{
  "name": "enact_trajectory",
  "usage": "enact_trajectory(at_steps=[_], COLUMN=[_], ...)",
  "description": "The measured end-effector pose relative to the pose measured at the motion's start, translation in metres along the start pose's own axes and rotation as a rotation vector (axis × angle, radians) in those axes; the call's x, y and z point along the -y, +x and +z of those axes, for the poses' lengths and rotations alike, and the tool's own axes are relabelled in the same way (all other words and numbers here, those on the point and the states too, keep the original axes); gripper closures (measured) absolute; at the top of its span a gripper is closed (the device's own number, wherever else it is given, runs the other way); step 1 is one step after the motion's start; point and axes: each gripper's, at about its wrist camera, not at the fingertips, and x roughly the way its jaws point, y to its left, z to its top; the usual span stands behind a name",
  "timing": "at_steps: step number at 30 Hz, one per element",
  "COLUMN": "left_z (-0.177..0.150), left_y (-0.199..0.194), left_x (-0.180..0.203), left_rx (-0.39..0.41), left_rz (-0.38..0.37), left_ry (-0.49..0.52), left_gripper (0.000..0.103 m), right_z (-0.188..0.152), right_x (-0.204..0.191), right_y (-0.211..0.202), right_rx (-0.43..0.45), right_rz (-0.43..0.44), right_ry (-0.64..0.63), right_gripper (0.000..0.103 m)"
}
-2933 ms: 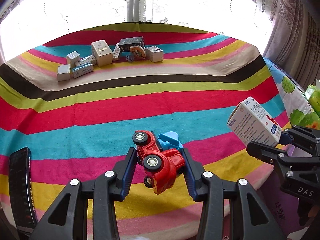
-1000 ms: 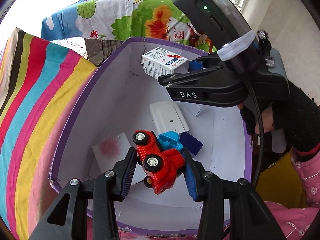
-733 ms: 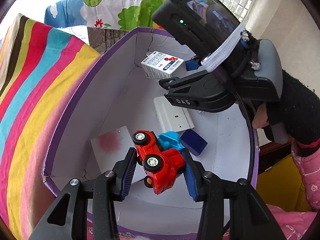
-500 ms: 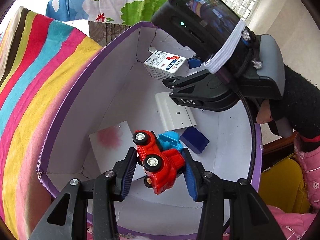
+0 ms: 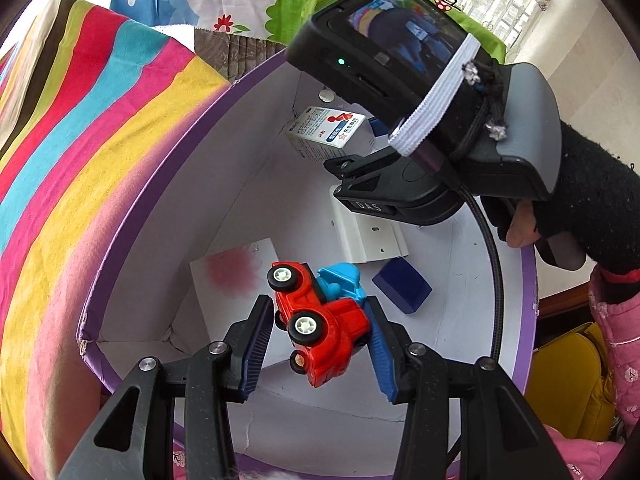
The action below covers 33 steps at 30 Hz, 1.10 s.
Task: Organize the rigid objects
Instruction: 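Lower the medicine box into the bin and open right while left holds the car above, then withdraw both grippers from the bin back over the pile of boxes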
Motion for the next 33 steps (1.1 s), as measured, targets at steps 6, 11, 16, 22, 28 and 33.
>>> enact_trajectory(at_steps=[6, 11, 16, 22, 28, 33], left_z=[0.006, -0.001, -0.034, -0.122, -0.203, -0.243], left_y=[-0.047, -0.127, -0.185, -0.198, -0.214, -0.220], left_x=[-0.023, -0.076, -0.173, -0.299, -0.381, -0.400], left_rx=[0.135, 0.380, 0.500, 0.503, 0.433, 0.462], left_rz=[-0.026, 0.071, 0.247, 0.448, 0.638, 0.688], left_ry=[-0.075, -0.170, -0.344, -0.676, -0.883, -0.999], left_gripper=[0.029, 0.017, 0.013, 0.013, 0.013, 0.013], right_z=[-0.013, 0.001, 0.081, 0.152, 0.240, 0.296], right_x=[0.027, 0.031, -0.026, -0.151, -0.269, -0.336], right_y=[-0.034, -0.120, -0.178, -0.187, -0.154, -0.134], right_rx=[0.042, 0.313, 0.555, 0.580, 0.519, 0.494], right_rz=[0.074, 0.071, 0.162, 0.301, 0.477, 0.497], right_ry=[0.135, 0.187, 0.114, -0.041, -0.144, -0.194], right_gripper=[0.030, 0.023, 0.009, 0.008, 0.008, 0.008])
